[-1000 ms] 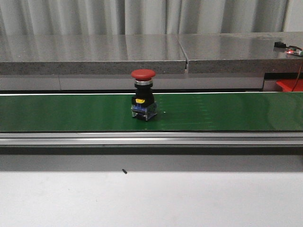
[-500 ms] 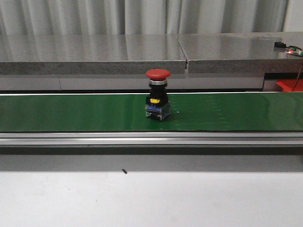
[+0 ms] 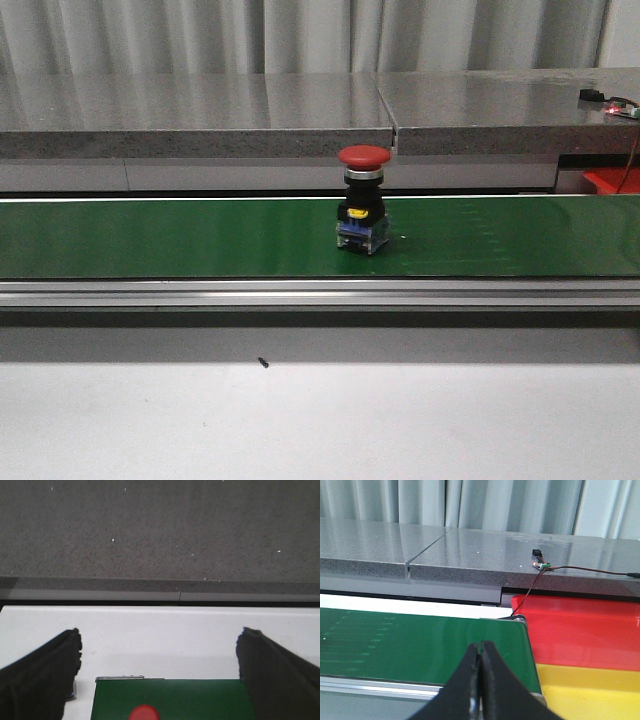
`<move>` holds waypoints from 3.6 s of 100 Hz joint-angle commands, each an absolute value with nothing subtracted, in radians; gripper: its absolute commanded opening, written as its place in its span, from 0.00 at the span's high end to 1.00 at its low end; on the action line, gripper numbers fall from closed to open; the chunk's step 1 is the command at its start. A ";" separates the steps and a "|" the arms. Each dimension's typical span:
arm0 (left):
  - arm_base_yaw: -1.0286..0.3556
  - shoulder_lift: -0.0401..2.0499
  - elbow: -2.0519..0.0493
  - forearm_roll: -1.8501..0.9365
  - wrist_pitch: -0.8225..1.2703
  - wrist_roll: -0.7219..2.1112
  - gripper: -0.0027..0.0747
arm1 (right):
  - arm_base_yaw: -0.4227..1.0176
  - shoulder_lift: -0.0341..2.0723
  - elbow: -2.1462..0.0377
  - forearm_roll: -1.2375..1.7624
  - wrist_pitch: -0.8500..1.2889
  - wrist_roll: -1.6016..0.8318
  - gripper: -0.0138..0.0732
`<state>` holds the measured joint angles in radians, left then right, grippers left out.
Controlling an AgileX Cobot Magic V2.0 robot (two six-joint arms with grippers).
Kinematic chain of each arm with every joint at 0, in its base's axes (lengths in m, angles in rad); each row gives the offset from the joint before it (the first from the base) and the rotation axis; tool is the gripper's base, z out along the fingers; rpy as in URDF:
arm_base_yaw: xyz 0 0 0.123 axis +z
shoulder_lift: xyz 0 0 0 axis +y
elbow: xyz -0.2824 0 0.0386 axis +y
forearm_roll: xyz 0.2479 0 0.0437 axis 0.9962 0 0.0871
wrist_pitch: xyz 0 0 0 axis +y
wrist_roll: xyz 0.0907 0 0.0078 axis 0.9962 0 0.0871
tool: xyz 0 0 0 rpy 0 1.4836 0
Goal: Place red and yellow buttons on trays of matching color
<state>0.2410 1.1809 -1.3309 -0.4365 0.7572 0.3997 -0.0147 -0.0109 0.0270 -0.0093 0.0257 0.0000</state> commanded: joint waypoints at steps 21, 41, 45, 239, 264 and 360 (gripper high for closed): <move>0.235 0.833 -1.061 -0.506 0.590 0.444 0.23 | -0.013 -0.030 0.011 -0.021 -0.056 0.000 0.92; 0.235 0.600 -0.816 -0.528 0.549 0.444 0.55 | -0.013 -0.030 0.011 -0.021 -0.056 0.000 0.92; 0.235 0.557 -0.777 -0.542 0.544 0.444 0.64 | -0.013 -0.030 0.011 -0.021 -0.056 0.000 0.92; 0.106 0.396 -0.536 -0.531 0.438 0.444 0.99 | -0.007 1.177 -1.078 0.427 0.903 -0.325 0.13; 0.106 0.396 -0.536 -0.531 0.438 0.444 0.99 | 0.055 1.279 -1.078 0.384 0.842 -0.326 0.13; 0.106 0.396 -0.536 -0.531 0.438 0.444 0.99 | 0.071 1.492 -1.079 0.374 0.605 -0.349 0.45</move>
<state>0.1133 0.3890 -0.5107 -0.5107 0.5096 0.4461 0.0684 1.5187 -1.0431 0.3658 0.6500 -0.3404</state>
